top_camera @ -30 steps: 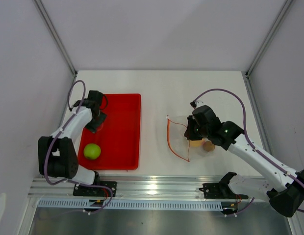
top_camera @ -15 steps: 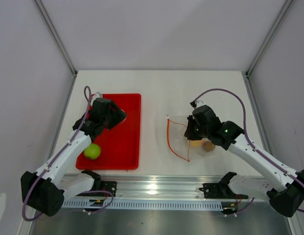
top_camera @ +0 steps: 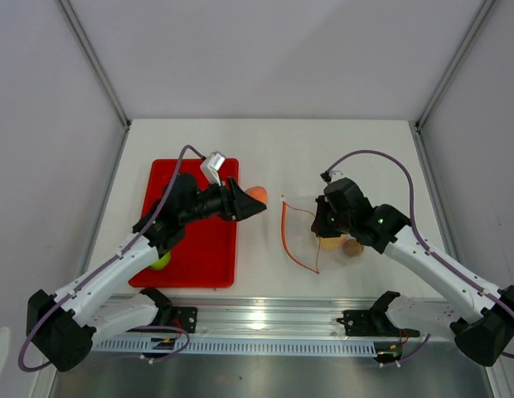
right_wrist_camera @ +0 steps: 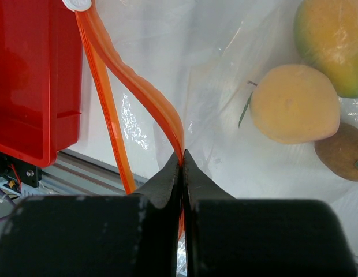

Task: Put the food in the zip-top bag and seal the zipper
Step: Place the fake fruit in the zipper food storage bag.

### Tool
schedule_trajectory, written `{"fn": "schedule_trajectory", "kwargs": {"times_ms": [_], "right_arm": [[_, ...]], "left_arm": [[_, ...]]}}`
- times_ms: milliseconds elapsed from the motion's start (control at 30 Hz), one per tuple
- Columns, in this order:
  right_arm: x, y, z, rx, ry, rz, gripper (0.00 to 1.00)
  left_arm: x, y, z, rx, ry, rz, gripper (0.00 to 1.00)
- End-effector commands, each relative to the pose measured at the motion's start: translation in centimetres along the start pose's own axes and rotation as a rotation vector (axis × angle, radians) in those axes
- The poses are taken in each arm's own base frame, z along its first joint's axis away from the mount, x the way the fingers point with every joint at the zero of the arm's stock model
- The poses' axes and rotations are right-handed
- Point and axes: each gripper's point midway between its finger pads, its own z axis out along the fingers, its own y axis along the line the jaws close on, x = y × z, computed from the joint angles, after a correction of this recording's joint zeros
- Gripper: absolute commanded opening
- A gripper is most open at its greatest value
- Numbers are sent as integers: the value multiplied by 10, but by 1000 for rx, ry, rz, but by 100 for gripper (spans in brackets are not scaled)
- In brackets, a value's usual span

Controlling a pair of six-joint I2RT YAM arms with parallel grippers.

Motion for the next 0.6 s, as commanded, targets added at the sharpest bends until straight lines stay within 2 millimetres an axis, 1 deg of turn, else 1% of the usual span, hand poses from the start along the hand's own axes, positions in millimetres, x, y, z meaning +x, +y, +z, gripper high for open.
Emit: {"fn": "schedule_trajectory", "kwargs": {"times_ms": [0,67,100,133,200,233,300,333,400,467,567], "right_arm": [[-4,5,2,-18,-17,6,0],[-4,5,2,-16,-18,6,0],[-4,5,2,-16,-18,6,0],[-4,5,2,-16,-18,6,0],[-4,4,2,-17,-18,6,0],[-4,5,2,-17,-18,8,0],[-4,5,2,-17,-18,7,0],[-4,5,2,-17,-18,8,0],[-5,4,-1,-13,-25,7,0],[-7,4,-4,-14,-35,11,0],[-11,5,-10,-21,-52,12,0]], "left_arm": [[15,-31,6,184,57,52,1],[17,-42,11,237,51,18,1],[21,-44,14,253,64,-33,1],[27,-51,17,291,65,-34,1],[34,-56,24,297,77,-62,0],[40,-64,28,304,83,-59,1],[44,-71,34,303,87,-58,1],[50,-75,40,299,101,-59,1],[57,-75,45,279,123,-66,1],[65,-70,50,248,149,-79,1],[71,-62,54,216,160,-90,1]]}}
